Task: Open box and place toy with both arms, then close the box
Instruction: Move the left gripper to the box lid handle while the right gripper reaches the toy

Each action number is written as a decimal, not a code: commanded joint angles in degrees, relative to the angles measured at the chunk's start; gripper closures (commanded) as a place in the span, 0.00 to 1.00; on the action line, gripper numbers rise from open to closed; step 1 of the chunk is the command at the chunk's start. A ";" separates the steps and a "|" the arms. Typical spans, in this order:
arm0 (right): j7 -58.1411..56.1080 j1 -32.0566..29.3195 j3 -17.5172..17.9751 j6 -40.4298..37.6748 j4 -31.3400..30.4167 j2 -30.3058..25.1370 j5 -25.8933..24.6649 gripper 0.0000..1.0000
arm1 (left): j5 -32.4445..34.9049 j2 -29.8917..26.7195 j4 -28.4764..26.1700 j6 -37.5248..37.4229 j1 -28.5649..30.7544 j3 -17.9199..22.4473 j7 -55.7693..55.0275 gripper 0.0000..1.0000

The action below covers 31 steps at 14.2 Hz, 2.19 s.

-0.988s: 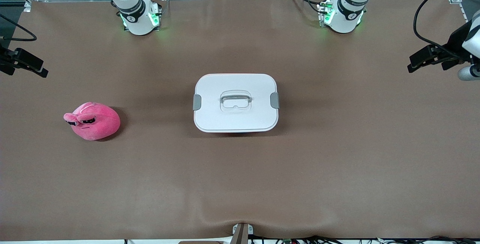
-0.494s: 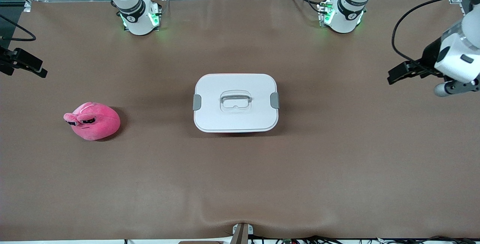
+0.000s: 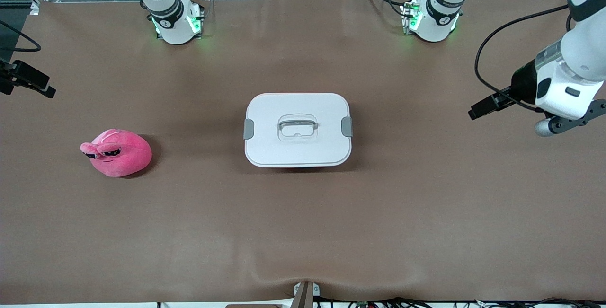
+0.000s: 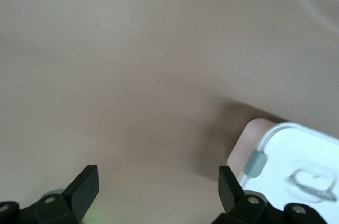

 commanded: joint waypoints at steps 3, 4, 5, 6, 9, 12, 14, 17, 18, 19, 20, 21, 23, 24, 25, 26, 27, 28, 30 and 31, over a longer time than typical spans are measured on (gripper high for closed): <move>0.96 -0.03 0.34 -0.65 1.61 0.78 -0.49 0.00 | -1.23 3.71 0.73 5.30 -5.29 0.03 -16.32 0.00; 0.96 0.06 0.34 -0.65 1.61 0.79 -0.49 0.00 | -1.23 4.33 0.73 6.35 -6.43 0.03 -20.00 0.00; 0.96 0.06 0.34 -0.65 1.61 0.79 -0.32 0.00 | -1.23 5.03 0.73 7.58 -8.19 0.03 -23.70 0.00; 0.96 0.14 0.34 -0.65 1.61 1.05 -0.32 0.00 | -1.32 5.90 0.73 8.90 -9.60 0.03 -27.65 0.00; 1.04 0.32 0.43 -0.65 1.61 2.36 0.03 0.00 | -1.40 7.67 0.73 12.15 -12.94 0.03 -37.59 0.00; 0.43 -0.03 0.43 -0.65 1.61 2.54 0.03 0.00 | -2.46 9.42 0.81 15.32 -15.58 0.03 -50.50 0.00; 0.43 0.58 0.34 -0.74 1.61 3.07 -0.31 0.00 | -2.28 10.22 0.90 16.90 -17.42 0.12 -55.97 0.00; -2.27 -0.38 0.52 -0.65 1.53 8.14 0.73 0.00 | -2.37 12.32 2.04 17.79 -19.97 0.12 -62.12 0.00; -5.78 -1.08 0.34 -0.56 1.53 9.65 1.52 0.00 | -2.20 13.03 2.65 18.48 -20.85 0.12 -64.66 0.00; -8.86 -1.96 0.34 -0.04 1.44 10.62 1.53 0.00 | -2.20 13.99 2.92 19.36 -21.82 0.12 -67.91 0.00; -10.28 -2.05 0.34 1.79 1.00 11.24 1.53 0.00 | -2.11 14.70 3.18 20.24 -22.78 0.12 -71.51 0.00; -10.99 -1.97 0.34 3.55 -0.39 11.24 1.62 0.00 | -2.11 15.31 3.19 21.55 -23.84 0.21 -73.89 0.00; -14.32 -1.27 0.43 5.23 -2.77 11.24 0.75 0.00 | -1.67 16.37 3.19 23.32 -26.47 0.47 -77.68 0.00; -18.08 -1.35 0.43 7.94 -5.30 11.16 0.56 0.00 | -1.58 16.46 3.10 23.93 -27.35 0.56 -79.61 0.00; -21.77 -1.87 0.43 11.18 -8.29 10.98 0.56 0.00 | -1.23 16.81 3.10 24.03 -27.97 0.47 -81.28 0.00; -25.11 -2.49 0.34 15.31 -11.97 10.63 0.56 0.00 | -0.18 16.90 3.10 24.03 -28.85 0.47 -82.00 0.00; -27.85 -2.58 0.34 19.00 -14.97 10.02 0.65 0.00 | 0.87 16.99 3.01 24.03 -29.99 0.30 -82.61 0.00; -30.31 -2.58 0.34 20.87 -17.17 9.41 0.56 0.00 | 1.58 17.34 2.92 24.03 -30.43 0.30 -83.14 0.00; -37.93 -2.93 0.26 23.51 -19.30 9.40 0.56 0.00 | 1.41 18.21 2.92 24.03 -31.49 0.12 -85.33 0.00; -42.68 -3.54 0.34 24.48 -19.82 9.66 0.56 0.00 | 1.84 18.83 2.92 24.03 -31.67 0.21 -88.13 0.00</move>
